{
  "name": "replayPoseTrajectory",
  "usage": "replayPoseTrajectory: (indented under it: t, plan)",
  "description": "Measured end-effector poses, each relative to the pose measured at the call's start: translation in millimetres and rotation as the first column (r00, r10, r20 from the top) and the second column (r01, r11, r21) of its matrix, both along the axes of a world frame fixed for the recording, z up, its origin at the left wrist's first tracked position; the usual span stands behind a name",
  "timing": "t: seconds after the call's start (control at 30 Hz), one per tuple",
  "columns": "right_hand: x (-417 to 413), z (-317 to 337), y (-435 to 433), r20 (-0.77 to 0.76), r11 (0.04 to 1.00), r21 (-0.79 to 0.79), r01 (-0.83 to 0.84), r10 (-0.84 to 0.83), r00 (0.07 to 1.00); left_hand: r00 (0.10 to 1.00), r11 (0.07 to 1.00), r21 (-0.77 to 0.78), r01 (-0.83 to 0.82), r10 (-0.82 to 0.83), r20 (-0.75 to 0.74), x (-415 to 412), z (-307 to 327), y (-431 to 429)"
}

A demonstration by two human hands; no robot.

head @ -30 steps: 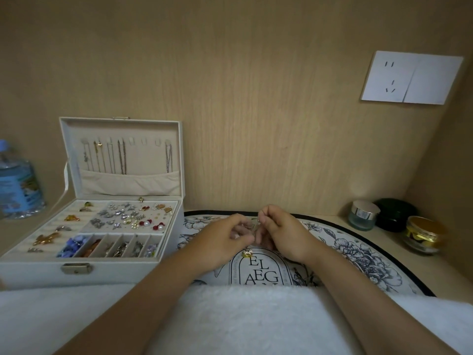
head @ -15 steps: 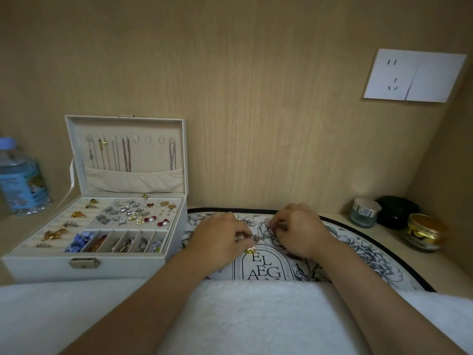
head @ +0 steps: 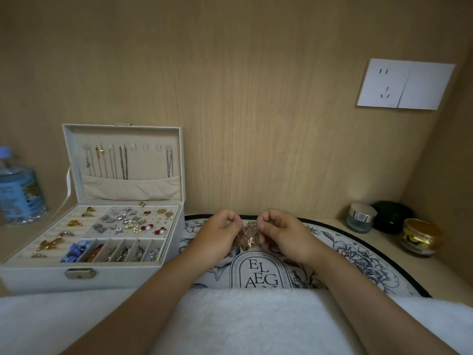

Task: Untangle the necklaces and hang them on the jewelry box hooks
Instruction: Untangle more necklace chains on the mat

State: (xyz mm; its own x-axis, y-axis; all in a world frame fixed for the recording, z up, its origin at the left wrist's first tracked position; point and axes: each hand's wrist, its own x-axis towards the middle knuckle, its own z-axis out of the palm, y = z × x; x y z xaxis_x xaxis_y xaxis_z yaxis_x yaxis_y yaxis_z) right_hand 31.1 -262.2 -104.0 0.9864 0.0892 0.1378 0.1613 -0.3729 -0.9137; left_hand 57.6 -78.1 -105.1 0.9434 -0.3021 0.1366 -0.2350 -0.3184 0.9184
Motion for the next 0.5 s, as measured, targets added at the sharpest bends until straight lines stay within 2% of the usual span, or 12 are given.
replayPoseTrajectory:
  t: [0.07, 0.13, 0.3, 0.43, 0.5]
  plan:
    - [0, 4, 3, -0.032, 0.996, 0.086, -0.006, 0.009, 0.999, 0.99, 0.985, -0.167, 0.05, -0.072, -0.124, -3, 4, -2]
    - [-2, 10, 4, -0.025, 0.999, 0.054, 0.001, 0.001, 1.0, 0.98, 0.974, -0.219, 0.059, -0.098, -0.173, -5, 7, -2]
    - [-5, 16, 1, 0.007, 1.0, 0.031, 0.004, -0.004, 1.0, 0.995, 0.995, -0.027, 0.093, -0.093, -0.032, -2, 0, 0]
    - [-4, 12, 0, 0.007, 0.998, 0.04, -0.047, 0.046, 0.999, 0.988, 0.989, 0.06, 0.134, -0.138, 0.074, -1, -1, 2]
    - [-4, 11, 0, 0.001, 0.997, 0.059, -0.053, 0.053, 0.999, 0.989, 0.991, 0.046, 0.125, -0.128, 0.078, -1, -2, 3]
